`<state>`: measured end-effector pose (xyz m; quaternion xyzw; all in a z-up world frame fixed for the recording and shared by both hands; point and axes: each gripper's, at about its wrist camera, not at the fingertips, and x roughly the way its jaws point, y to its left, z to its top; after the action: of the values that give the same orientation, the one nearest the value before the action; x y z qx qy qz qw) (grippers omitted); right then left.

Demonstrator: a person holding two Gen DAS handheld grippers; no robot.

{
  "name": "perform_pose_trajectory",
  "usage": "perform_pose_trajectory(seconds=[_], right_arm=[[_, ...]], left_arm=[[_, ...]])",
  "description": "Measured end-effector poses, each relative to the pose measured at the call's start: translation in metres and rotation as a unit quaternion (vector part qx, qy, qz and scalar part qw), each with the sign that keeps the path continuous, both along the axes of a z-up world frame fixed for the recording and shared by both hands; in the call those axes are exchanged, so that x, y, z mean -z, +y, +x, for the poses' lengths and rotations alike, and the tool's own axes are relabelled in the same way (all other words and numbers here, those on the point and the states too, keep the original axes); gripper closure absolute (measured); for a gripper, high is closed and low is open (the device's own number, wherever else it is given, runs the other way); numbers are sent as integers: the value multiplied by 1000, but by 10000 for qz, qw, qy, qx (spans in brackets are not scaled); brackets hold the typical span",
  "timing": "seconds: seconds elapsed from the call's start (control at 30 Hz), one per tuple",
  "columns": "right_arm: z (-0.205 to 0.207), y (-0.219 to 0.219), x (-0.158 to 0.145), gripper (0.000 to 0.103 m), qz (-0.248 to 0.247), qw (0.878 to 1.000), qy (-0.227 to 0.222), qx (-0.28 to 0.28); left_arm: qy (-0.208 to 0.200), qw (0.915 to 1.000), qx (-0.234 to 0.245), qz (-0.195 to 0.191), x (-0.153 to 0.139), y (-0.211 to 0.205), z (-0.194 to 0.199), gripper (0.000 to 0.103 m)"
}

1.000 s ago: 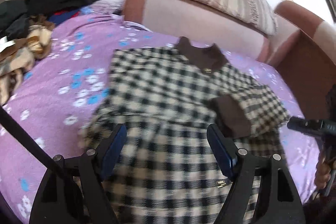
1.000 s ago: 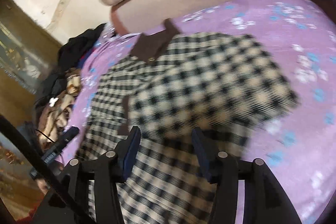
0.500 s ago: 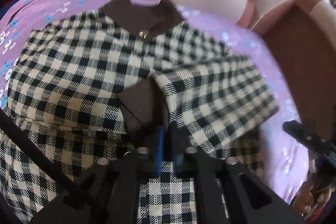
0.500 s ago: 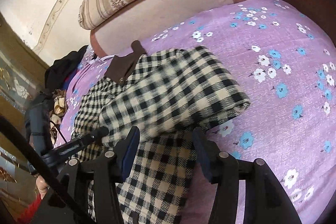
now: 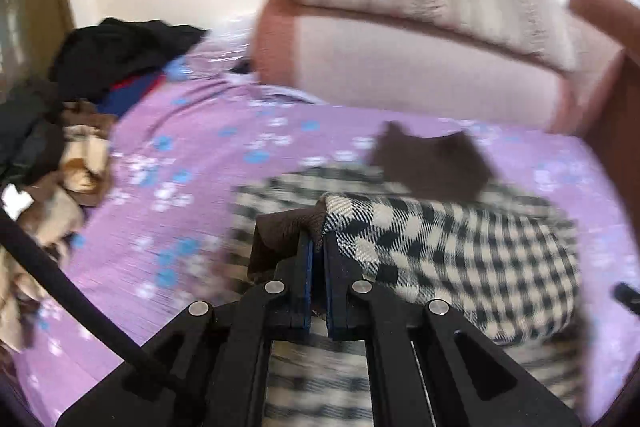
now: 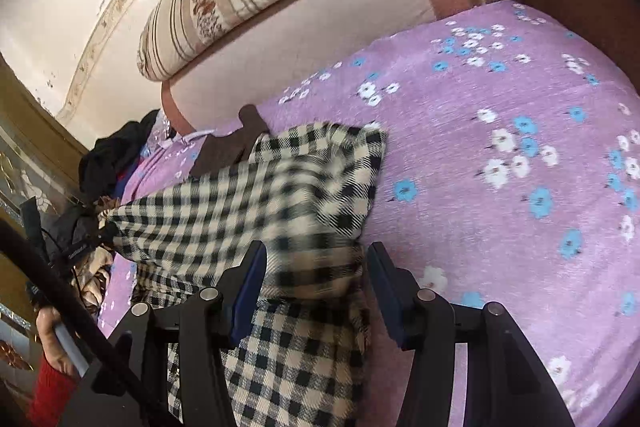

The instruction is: Fold large clothes

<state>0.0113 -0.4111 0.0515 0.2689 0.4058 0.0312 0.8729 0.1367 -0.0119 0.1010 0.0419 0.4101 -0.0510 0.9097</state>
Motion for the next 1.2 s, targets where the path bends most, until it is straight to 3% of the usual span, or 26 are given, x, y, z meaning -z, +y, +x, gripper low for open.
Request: perform_pose_trajectory(seconds=[0.1, 0.17, 0.3, 0.4, 0.53, 0.67, 0.77, 0.83, 0.9, 1.0, 1.2], right_arm=[[15, 17, 7, 46, -139, 9998, 81, -128], [21, 29, 10, 46, -288, 9993, 116, -210], [27, 49, 7, 46, -753, 9969, -3, -234], [32, 60, 7, 46, -1008, 9947, -46, -186], [42, 79, 15, 46, -1215, 9920, 61, -347], [49, 94, 27, 46, -1479, 9867, 320, -590], [52, 97, 44, 46, -1815, 9787, 716, -641], [54, 94, 56, 46, -1986, 9731, 962, -669], [52, 91, 56, 46, -2070, 9710, 950, -730], [51, 86, 55, 46, -2116, 9691, 1038, -729], [38, 65, 40, 45, -1606, 9826, 835, -426]], left_arm=[[578, 9978, -112, 292, 34, 22, 19, 91], [836, 9960, -180, 248, 47, 33, 23, 82], [559, 9963, -560, -348, 35, 55, 8, 59], [227, 9961, -789, -336, 19, 59, 4, 59], [42, 9986, -516, 52, 17, 42, 6, 53], [320, 9988, -3, 367, 42, 14, 20, 48], [746, 9952, -34, 634, 75, 8, 30, 48], [855, 9944, -17, 614, 89, 11, 29, 46], [680, 9952, 1, 702, 90, 12, 22, 40], [717, 9946, 89, 749, 87, 19, 13, 39], [562, 9980, -4, 279, 61, 60, -19, 37]])
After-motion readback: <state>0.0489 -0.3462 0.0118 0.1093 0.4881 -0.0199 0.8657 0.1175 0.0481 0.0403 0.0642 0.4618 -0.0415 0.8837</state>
